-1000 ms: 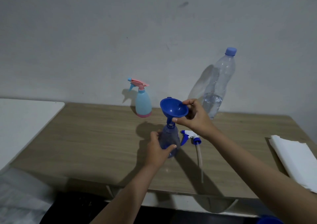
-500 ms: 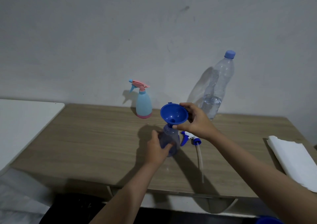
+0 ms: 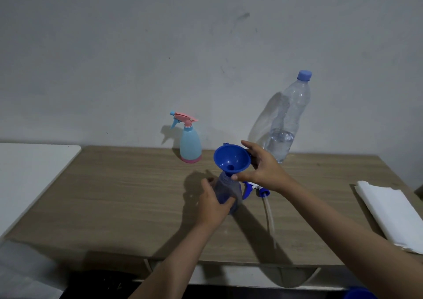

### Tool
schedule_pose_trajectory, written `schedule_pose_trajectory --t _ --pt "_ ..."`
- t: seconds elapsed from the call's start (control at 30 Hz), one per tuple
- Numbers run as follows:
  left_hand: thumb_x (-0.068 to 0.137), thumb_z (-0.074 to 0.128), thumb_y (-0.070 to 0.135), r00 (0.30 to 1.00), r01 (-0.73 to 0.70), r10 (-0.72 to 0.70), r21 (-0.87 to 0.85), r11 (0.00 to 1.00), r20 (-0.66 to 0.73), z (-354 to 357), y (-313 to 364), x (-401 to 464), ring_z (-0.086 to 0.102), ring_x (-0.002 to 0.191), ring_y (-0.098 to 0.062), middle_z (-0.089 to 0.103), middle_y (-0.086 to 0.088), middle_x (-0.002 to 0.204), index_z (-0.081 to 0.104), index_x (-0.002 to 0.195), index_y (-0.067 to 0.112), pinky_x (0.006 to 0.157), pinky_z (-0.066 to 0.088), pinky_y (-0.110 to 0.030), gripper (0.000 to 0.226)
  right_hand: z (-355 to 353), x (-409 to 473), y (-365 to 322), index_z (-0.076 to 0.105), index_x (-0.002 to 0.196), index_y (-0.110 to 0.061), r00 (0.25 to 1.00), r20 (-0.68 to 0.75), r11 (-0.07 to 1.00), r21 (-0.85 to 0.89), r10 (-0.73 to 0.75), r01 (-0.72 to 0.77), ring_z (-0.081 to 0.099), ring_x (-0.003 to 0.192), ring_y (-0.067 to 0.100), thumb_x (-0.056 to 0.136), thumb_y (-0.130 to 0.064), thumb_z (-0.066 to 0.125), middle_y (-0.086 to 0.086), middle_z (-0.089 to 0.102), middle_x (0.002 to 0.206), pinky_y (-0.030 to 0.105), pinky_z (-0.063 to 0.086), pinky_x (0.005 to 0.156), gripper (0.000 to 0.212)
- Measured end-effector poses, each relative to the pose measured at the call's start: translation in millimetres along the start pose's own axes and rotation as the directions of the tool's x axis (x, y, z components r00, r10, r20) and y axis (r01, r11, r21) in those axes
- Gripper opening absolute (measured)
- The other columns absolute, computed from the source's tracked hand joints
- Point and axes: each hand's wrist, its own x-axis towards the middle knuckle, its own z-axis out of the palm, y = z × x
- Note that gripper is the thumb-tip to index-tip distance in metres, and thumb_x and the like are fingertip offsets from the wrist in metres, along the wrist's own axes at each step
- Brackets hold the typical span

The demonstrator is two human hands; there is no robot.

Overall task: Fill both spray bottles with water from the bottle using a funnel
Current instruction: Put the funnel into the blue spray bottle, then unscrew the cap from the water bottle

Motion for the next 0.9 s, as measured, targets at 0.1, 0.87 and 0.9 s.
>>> schedule_pose_trajectory --t 0.1,0.87,0.9 --pt "0.071 0.081 0.021 0.996 0.021 -0.022 0.01 1.0 0.088 -10 14 -2 0.043 0.128 -0.017 0.035 -0.001 0.147 0.021 0.134 0.019 0.086 0.04 -0.023 0.087 -9 -2 -2 0.023 0.149 -0.019 0.997 0.074 0.997 -0.08 0.027 -0.021 0.05 0.123 0.014 0.054 -0.022 0.093 -0.002 0.049 0.136 0.032 0.042 0.105 0.118" --pt "0.069 0.082 0.033 0.982 -0.186 0.186 0.011 0.982 0.005 150 190 140 0.041 0.129 -0.024 0.039 -0.003 0.142 0.025 0.141 0.02 0.096 0.041 -0.033 0.093 -208 108 -8 0.057 0.129 -0.016 0.847 -0.4 0.855 -0.507 -0.35 0.114 0.058 0.11 0.023 0.088 -0.024 0.064 0.006 0.059 0.126 0.033 0.048 0.095 0.043" --pt "0.069 0.082 0.03 0.982 -0.188 0.188 -0.009 0.982 -0.006 159 188 144 0.041 0.129 -0.023 0.04 -0.002 0.142 0.025 0.141 0.022 0.095 0.04 -0.032 0.092 -210 109 -6 0.059 0.125 -0.017 0.839 -0.404 0.857 -0.498 -0.366 0.134 0.06 0.106 0.022 0.087 -0.024 0.066 0.005 0.06 0.122 0.034 0.05 0.093 0.039"
